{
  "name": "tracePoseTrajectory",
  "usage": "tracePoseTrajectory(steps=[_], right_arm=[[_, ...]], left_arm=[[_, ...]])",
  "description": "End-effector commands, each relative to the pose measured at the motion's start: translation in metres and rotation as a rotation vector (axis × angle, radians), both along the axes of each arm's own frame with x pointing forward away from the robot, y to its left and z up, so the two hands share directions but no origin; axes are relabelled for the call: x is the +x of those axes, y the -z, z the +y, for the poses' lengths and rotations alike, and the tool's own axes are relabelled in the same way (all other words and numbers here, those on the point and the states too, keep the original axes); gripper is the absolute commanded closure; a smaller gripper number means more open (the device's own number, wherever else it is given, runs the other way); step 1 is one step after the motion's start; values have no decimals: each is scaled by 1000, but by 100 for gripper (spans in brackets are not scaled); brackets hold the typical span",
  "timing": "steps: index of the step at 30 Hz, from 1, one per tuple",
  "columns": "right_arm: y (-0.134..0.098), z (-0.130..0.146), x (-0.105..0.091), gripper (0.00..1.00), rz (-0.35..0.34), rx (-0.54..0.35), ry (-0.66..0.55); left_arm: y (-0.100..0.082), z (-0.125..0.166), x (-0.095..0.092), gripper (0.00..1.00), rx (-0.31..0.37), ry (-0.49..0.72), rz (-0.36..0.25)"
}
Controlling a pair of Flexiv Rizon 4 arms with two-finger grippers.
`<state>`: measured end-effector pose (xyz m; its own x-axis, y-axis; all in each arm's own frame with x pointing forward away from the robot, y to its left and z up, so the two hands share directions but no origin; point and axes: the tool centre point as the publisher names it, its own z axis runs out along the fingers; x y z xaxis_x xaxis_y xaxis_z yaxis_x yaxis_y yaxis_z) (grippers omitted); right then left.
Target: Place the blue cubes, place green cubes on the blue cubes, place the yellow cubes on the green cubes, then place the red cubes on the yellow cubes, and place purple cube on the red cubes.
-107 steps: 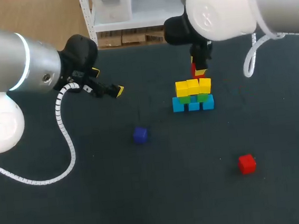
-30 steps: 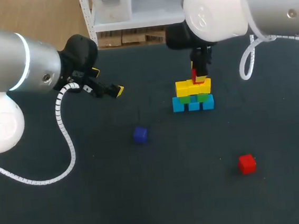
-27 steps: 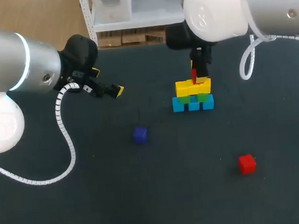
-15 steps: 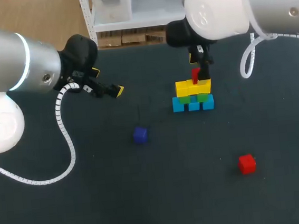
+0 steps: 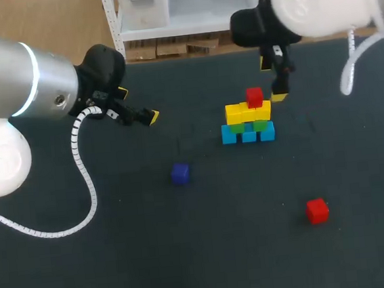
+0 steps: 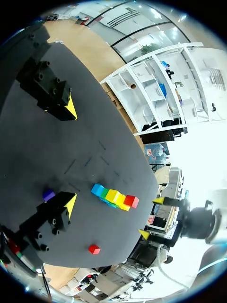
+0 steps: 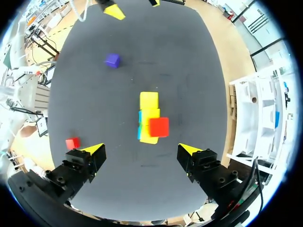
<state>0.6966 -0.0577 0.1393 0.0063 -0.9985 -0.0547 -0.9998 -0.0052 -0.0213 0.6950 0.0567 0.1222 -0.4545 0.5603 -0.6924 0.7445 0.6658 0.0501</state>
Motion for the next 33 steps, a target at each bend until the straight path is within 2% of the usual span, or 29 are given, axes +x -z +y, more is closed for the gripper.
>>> tracePoseTrajectory(steps=[1, 16, 33], right_arm=[[-6, -14, -41, 0, -120, 14, 10], [19, -31, -99, 0, -125, 56, 19], [72, -35, -139, 0, -33, 63, 24]], left_arm=[[0, 2, 0, 0, -7, 7, -1], [0, 2, 0, 0, -7, 7, -1], [0, 2, 0, 0, -7, 7, -1]])
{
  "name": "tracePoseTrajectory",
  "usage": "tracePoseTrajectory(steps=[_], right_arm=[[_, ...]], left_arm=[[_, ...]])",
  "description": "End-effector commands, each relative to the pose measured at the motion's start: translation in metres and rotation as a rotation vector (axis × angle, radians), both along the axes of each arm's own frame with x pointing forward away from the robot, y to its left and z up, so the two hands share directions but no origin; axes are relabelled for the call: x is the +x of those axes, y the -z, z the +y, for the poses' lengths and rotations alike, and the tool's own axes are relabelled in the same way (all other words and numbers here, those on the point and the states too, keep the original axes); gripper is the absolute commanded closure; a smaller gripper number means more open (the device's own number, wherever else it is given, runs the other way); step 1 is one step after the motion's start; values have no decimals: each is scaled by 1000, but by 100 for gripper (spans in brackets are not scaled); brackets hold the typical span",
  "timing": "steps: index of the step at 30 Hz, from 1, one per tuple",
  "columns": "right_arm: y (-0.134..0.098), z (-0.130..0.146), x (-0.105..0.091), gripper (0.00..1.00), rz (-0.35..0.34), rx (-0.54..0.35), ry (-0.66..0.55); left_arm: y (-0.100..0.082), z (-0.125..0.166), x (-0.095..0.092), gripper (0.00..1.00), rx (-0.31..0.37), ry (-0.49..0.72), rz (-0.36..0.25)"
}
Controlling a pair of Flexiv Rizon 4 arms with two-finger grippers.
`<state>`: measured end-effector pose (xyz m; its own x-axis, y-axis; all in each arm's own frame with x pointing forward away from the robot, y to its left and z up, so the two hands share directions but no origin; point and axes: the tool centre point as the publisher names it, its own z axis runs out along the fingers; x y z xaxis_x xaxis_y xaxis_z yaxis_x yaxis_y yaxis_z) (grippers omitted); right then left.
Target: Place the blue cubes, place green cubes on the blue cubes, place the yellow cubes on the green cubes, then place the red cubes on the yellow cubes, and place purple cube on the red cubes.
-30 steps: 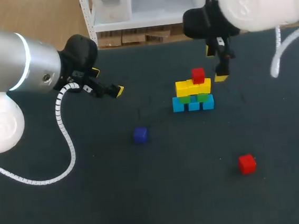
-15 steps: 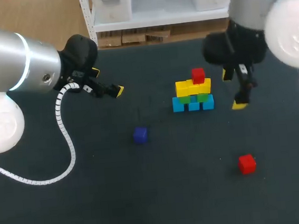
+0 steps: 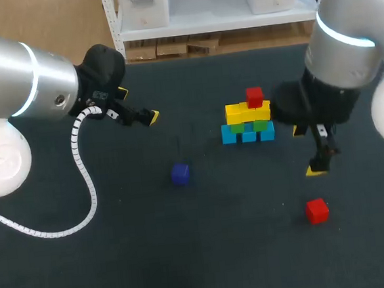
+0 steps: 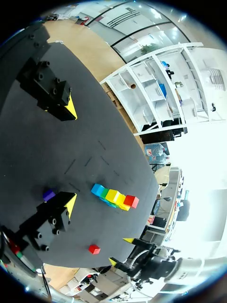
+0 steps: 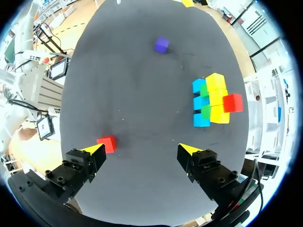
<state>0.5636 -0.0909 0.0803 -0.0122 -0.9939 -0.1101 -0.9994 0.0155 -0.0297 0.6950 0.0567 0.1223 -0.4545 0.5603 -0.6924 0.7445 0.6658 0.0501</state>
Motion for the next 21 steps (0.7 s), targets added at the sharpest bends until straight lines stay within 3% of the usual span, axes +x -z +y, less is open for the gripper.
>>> tracePoseTrajectory(steps=[1, 21], right_arm=[[16, -3, -9, 0, -18, 6, 5], [50, -15, -42, 0, 71, -22, 10]], left_arm=[[0, 2, 0, 0, -7, 7, -1], [0, 2, 0, 0, -7, 7, -1]])
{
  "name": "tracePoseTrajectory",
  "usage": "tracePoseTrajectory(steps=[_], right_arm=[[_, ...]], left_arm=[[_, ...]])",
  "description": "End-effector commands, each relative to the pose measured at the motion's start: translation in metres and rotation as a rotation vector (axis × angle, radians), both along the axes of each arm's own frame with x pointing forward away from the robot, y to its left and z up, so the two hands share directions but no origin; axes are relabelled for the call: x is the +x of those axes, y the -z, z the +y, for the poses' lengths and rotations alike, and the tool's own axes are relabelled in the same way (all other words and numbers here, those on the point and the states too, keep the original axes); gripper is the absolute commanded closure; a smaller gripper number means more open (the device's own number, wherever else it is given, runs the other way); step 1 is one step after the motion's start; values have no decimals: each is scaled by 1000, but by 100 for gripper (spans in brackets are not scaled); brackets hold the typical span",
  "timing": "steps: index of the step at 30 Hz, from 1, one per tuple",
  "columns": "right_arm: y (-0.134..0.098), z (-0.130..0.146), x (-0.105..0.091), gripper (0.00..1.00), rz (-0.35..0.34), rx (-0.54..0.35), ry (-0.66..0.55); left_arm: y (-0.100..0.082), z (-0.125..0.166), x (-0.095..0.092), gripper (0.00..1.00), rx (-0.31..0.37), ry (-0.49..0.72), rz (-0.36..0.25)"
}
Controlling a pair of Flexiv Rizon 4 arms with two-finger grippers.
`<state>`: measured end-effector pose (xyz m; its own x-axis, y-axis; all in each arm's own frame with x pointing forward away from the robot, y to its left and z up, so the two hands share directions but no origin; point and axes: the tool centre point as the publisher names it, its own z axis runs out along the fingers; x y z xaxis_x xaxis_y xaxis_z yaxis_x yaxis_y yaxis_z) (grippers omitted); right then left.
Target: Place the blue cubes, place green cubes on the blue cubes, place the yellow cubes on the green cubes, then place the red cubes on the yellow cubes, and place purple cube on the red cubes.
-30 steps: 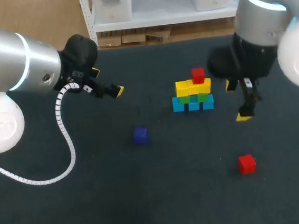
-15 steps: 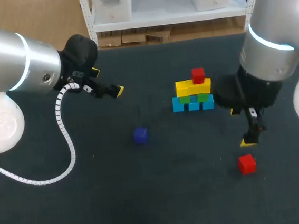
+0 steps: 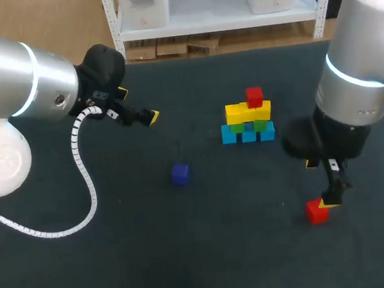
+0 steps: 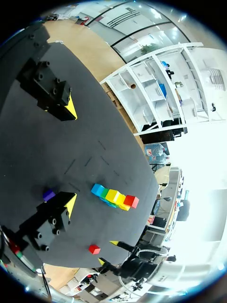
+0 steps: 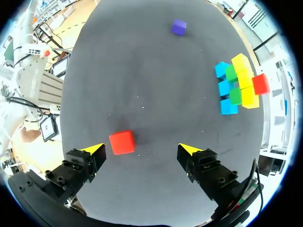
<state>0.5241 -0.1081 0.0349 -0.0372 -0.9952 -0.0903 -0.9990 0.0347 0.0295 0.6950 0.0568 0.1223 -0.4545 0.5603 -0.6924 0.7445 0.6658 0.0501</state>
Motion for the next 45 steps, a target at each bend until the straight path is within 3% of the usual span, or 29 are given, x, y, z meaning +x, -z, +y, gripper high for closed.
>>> tracePoseTrajectory(steps=[1, 10, 22, 23, 24, 25, 29, 31, 45], right_arm=[[6, 4, -4, 0, 15, -5, -10], [17, 5, -19, 0, 51, -17, -24], [40, 0, -15, 0, 100, -10, -6], [41, 0, -15, 3, 100, -10, -6], [41, 1, -14, 42, 99, -11, -6], [41, 1, -14, 57, 100, -11, -6], [41, 2, -14, 77, 98, -10, -8], [41, 2, -14, 100, 98, -10, -9], [20, 4, -14, 100, 52, -18, 4]], left_arm=[[0, 2, 0, 0, -7, 7, -1], [0, 2, 0, 0, -7, 7, -1], [0, 2, 0, 0, -7, 7, -1], [0, 2, 0, 0, -7, 7, -1], [0, 2, 0, 0, -7, 7, -1], [0, 2, 0, 0, -7, 7, -1], [0, 2, 0, 0, -7, 7, -1], [0, 2, 0, 0, -7, 7, -1], [0, 2, 0, 0, -7, 7, -1]])
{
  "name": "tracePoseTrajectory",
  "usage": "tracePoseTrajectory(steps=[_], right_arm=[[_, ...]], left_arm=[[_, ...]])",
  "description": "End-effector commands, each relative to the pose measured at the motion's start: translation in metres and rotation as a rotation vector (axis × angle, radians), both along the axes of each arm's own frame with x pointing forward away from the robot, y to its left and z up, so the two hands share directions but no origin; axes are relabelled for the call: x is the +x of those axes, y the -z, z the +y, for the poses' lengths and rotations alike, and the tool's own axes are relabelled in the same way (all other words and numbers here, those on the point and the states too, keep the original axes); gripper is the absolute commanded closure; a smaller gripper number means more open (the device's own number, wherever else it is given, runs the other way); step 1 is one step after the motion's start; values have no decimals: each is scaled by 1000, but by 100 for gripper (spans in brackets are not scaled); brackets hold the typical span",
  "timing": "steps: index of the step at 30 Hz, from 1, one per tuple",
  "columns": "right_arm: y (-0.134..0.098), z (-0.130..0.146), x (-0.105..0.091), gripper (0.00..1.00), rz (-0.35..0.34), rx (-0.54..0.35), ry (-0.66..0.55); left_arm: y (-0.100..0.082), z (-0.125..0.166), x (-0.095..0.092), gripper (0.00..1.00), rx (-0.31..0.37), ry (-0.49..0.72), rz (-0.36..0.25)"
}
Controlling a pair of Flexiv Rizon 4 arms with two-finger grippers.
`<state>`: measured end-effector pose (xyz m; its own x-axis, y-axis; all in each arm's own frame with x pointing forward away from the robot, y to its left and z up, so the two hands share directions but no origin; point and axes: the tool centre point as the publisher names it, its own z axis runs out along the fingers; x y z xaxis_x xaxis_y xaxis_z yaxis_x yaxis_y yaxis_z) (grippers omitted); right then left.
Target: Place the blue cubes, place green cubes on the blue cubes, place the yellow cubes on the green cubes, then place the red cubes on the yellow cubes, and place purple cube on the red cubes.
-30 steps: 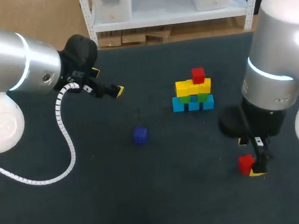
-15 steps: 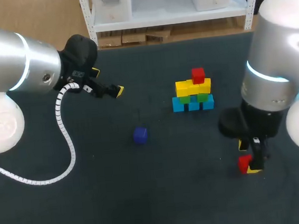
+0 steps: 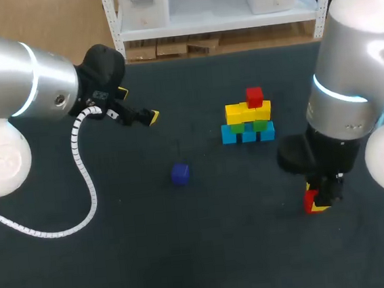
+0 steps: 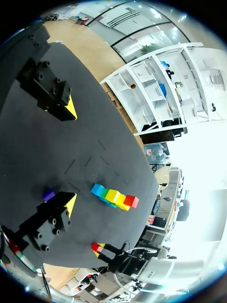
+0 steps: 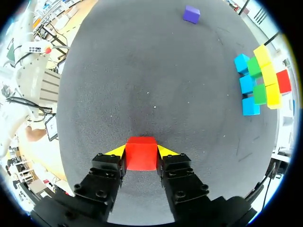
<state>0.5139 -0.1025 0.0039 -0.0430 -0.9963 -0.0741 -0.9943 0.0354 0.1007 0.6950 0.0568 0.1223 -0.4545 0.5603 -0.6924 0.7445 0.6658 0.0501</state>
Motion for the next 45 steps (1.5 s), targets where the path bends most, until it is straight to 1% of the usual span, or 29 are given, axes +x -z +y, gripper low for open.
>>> tracePoseTrajectory(steps=[1, 9, 17, 24, 33, 34, 37, 39, 45], right_arm=[[-15, -1, -3, 100, -26, -5, 2], [-36, 2, 0, 100, -49, -5, 32], [-66, 13, 9, 100, -102, -15, -7], [-91, 22, 27, 100, -144, -32, -30], [-132, 45, 47, 100, -233, -59, -85], [-133, 46, 47, 100, -236, -58, -88], [-142, 50, 58, 100, -248, -47, -90], [-145, 52, 65, 100, -247, -22, -86], [-152, 61, 87, 100, -241, 15, -83]], left_arm=[[0, 2, 0, 0, -7, 7, -1], [0, 2, 0, 0, -7, 7, -1], [0, 2, 0, 0, -7, 7, -1], [0, 2, 0, 0, -7, 7, -1], [0, 2, 0, 0, -7, 7, -1], [0, 2, 0, 0, -7, 7, -1], [0, 2, 0, 0, -7, 7, -1], [0, 2, 0, 0, -7, 7, -1], [0, 2, 0, 0, -7, 7, -1]])
